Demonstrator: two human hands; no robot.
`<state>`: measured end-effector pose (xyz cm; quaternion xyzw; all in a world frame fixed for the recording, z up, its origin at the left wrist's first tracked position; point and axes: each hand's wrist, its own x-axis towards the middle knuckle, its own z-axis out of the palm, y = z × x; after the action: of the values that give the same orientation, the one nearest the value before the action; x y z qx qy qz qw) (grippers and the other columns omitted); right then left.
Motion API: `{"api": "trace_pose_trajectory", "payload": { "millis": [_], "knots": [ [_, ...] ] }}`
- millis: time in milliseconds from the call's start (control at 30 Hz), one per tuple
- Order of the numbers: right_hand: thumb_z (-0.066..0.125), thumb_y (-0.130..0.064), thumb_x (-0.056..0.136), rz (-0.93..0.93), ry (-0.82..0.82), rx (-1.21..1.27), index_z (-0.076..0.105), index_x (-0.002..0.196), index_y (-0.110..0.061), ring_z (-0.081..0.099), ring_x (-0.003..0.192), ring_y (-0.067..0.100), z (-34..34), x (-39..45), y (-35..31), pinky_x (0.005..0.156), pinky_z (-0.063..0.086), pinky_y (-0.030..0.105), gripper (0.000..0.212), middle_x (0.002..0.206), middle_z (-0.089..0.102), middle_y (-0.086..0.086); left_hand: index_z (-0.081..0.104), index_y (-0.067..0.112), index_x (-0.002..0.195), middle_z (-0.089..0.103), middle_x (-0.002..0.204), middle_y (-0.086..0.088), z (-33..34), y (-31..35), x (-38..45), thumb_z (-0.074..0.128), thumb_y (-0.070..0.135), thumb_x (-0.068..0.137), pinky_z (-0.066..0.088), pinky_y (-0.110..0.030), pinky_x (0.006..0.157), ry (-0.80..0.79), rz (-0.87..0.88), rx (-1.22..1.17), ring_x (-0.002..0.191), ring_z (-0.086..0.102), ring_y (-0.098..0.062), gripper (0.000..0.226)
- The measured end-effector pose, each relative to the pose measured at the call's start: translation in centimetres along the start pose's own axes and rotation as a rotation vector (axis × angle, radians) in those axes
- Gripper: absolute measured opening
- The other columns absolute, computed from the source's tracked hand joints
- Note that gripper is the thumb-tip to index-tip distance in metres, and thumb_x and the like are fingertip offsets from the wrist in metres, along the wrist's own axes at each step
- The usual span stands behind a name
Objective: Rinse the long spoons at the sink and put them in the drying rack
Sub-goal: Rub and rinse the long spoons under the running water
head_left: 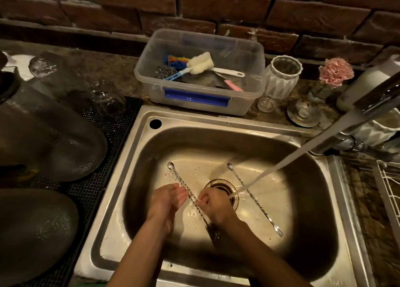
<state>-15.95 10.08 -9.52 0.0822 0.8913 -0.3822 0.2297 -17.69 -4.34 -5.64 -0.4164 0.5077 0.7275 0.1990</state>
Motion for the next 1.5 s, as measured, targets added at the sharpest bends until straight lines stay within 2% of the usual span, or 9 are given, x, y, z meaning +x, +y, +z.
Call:
{"api": "trace_pose_trajectory", "payload": {
  "millis": [133, 400, 533, 633, 733, 900, 1133, 1300, 1500],
  "knots": [
    [0.062, -0.027, 0.091, 0.064, 0.039, -0.155, 0.064, 0.097, -0.008, 0.062, 0.097, 0.026, 1.7, 1.0, -1.0, 0.083, 0.049, 0.036, 0.02, 0.103, 0.066, 0.01, 0.058, -0.005, 0.112, 0.07, 0.102, -0.022, -0.9, 0.2, 0.2, 0.044, 0.008, 0.103, 0.058, -0.031, 0.073, -0.015, -0.05, -0.039, 0.091, 0.07, -0.031, 0.021],
    [0.062, -0.021, 0.092, 0.137, 0.063, -0.013, 0.07, 0.088, -0.006, 0.067, 0.088, 0.022, 1.4, 1.2, -1.2, 0.084, 0.052, 0.035, 0.017, 0.093, 0.074, 0.01, 0.061, -0.005, 0.112, 0.07, 0.111, -0.025, -1.6, 0.0, 0.4, 0.047, 0.005, 0.101, 0.057, -0.03, 0.077, -0.018, -0.062, -0.012, 0.098, 0.071, -0.032, 0.021],
    [0.064, -0.019, 0.091, 0.12, 0.107, 0.19, 0.062, 0.084, -0.016, 0.055, 0.069, 0.003, -0.8, -0.1, -1.1, 0.061, 0.04, 0.014, 0.008, 0.075, 0.062, -0.007, 0.058, -0.008, 0.124, 0.069, 0.115, -0.026, -0.6, -0.3, 0.0, 0.049, 0.002, 0.1, 0.055, -0.033, 0.085, -0.037, -0.006, 0.024, 0.109, 0.068, -0.036, 0.027],
    [0.06, -0.005, 0.092, 0.14, 0.06, 0.417, 0.063, 0.087, -0.002, 0.055, 0.052, 0.007, -2.5, -1.4, -1.0, 0.048, 0.043, 0.014, 0.006, 0.067, 0.058, 0.006, 0.057, -0.01, 0.125, 0.069, 0.113, -0.025, 1.4, -0.6, -0.8, 0.055, -0.006, 0.096, 0.051, -0.038, 0.098, -0.086, -0.009, -0.021, 0.109, 0.067, -0.035, 0.029],
    [0.056, -0.001, 0.094, 0.166, 0.048, 0.589, 0.061, 0.093, 0.007, 0.058, 0.047, 0.018, -4.1, -3.3, -0.7, 0.045, 0.043, 0.025, 0.01, 0.07, 0.063, 0.017, 0.059, -0.01, 0.121, 0.071, 0.112, -0.023, 3.6, -1.2, -1.7, 0.053, -0.007, 0.097, 0.054, -0.032, 0.09, -0.203, -0.042, -0.122, 0.104, 0.07, -0.028, 0.025],
    [0.058, -0.002, 0.093, 0.138, 0.102, 0.753, 0.065, 0.091, 0.01, 0.056, 0.043, 0.019, -6.3, -5.7, 1.1, 0.038, 0.041, 0.02, 0.013, 0.074, 0.068, 0.02, 0.064, -0.002, 0.118, 0.077, 0.109, -0.015, 6.2, -2.6, -2.9, 0.054, -0.012, 0.093, 0.062, -0.031, 0.079, -0.376, -0.044, -0.223, 0.104, 0.074, -0.024, 0.029],
    [0.06, -0.001, 0.087, 0.124, 0.135, 0.771, 0.075, 0.081, -0.006, 0.06, 0.057, 0.026, -8.1, -7.9, 2.6, 0.055, 0.046, 0.032, 0.017, 0.081, 0.071, 0.03, 0.068, 0.001, 0.106, 0.079, 0.1, -0.014, 8.3, -4.0, -4.5, 0.053, -0.014, 0.092, 0.058, -0.035, 0.07, -0.41, 0.01, -0.182, 0.094, 0.077, -0.022, 0.025],
    [0.062, -0.004, 0.089, 0.141, 0.156, 0.787, 0.078, 0.083, -0.011, 0.064, 0.052, 0.02, -8.7, -9.7, 2.9, 0.052, 0.045, 0.028, 0.019, 0.079, 0.077, 0.014, 0.07, -0.004, 0.106, 0.076, 0.107, -0.021, 8.9, -4.4, -6.0, 0.073, 0.001, 0.076, 0.052, -0.036, 0.074, -0.429, 0.019, -0.16, 0.099, 0.076, -0.026, 0.03],
    [0.063, -0.01, 0.091, 0.185, 0.185, 0.746, 0.079, 0.079, -0.022, 0.065, 0.052, 0.021, -8.8, -12.3, 2.9, 0.052, 0.046, 0.033, 0.024, 0.079, 0.078, 0.007, 0.066, -0.012, 0.109, 0.074, 0.106, -0.026, 8.5, -4.9, -6.6, 0.054, 0.002, 0.099, 0.063, -0.03, 0.076, -0.408, 0.016, -0.218, 0.099, 0.076, -0.03, 0.021]
  ]
}}
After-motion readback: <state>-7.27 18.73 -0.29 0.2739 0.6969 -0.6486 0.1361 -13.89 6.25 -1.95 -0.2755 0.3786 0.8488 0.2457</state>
